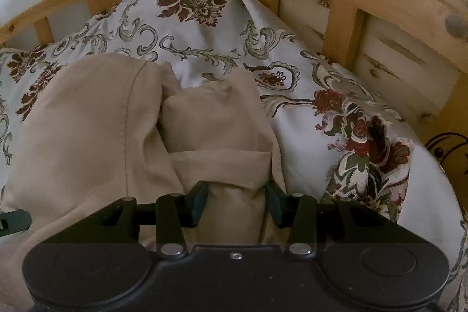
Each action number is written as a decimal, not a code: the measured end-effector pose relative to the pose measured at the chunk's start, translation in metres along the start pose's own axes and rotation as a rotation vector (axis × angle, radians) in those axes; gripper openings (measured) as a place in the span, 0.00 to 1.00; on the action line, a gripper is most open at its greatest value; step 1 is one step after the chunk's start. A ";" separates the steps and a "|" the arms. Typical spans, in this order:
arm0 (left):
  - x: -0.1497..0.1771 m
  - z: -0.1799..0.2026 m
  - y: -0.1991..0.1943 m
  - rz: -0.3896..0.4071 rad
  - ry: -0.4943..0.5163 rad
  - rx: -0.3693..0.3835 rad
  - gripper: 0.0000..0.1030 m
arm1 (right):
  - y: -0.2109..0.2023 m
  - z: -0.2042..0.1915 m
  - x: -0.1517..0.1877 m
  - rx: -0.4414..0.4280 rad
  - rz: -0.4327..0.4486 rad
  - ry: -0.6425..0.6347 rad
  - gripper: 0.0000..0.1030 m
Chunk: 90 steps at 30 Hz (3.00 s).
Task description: Fold large clothes
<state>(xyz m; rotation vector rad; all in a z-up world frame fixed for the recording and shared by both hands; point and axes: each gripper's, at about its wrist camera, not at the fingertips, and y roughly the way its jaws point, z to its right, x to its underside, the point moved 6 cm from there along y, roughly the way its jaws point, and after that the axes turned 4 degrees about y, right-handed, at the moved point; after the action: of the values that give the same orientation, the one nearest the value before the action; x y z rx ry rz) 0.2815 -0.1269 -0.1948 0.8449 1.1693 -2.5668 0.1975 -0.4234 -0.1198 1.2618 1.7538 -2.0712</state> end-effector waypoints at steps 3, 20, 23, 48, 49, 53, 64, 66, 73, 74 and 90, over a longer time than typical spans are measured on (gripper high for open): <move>0.000 0.000 0.000 0.002 -0.001 0.000 0.97 | 0.000 0.000 0.001 0.004 0.008 -0.007 0.45; -0.009 0.007 0.002 0.009 0.062 0.012 0.99 | -0.005 -0.037 -0.018 0.038 0.248 -0.342 0.12; -0.014 -0.003 -0.002 0.023 0.013 0.024 0.99 | 0.016 -0.031 -0.017 0.050 0.190 -0.330 0.12; -0.025 -0.011 0.026 -0.056 0.014 0.088 1.00 | 0.003 0.018 -0.035 -0.157 0.110 0.169 0.67; -0.027 -0.011 0.027 -0.066 0.010 0.086 1.00 | 0.002 0.015 -0.034 -0.166 0.103 0.159 0.71; -0.029 -0.006 0.029 -0.098 0.017 0.069 1.00 | -0.002 -0.007 -0.026 -0.191 0.064 0.053 0.71; -0.032 0.004 0.027 -0.131 0.009 0.063 0.91 | 0.004 -0.018 -0.012 -0.046 0.085 -0.102 0.17; -0.032 0.005 0.023 -0.120 0.004 0.043 0.86 | 0.000 -0.023 -0.011 -0.040 0.105 -0.122 0.14; -0.045 0.009 -0.006 -0.098 -0.032 0.021 0.59 | -0.046 -0.043 -0.013 -0.173 0.222 -0.105 0.07; -0.049 0.007 -0.012 -0.106 -0.051 0.022 0.59 | -0.055 -0.045 -0.015 -0.197 0.256 -0.104 0.07; -0.091 -0.062 -0.094 -0.177 0.013 -0.281 0.66 | -0.058 -0.143 -0.019 -0.529 0.215 -0.002 0.08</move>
<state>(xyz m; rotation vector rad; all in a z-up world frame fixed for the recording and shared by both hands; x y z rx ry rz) 0.3443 -0.0235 -0.1159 0.7233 1.6273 -2.4457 0.2451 -0.2887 -0.0590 1.2095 1.8910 -1.3647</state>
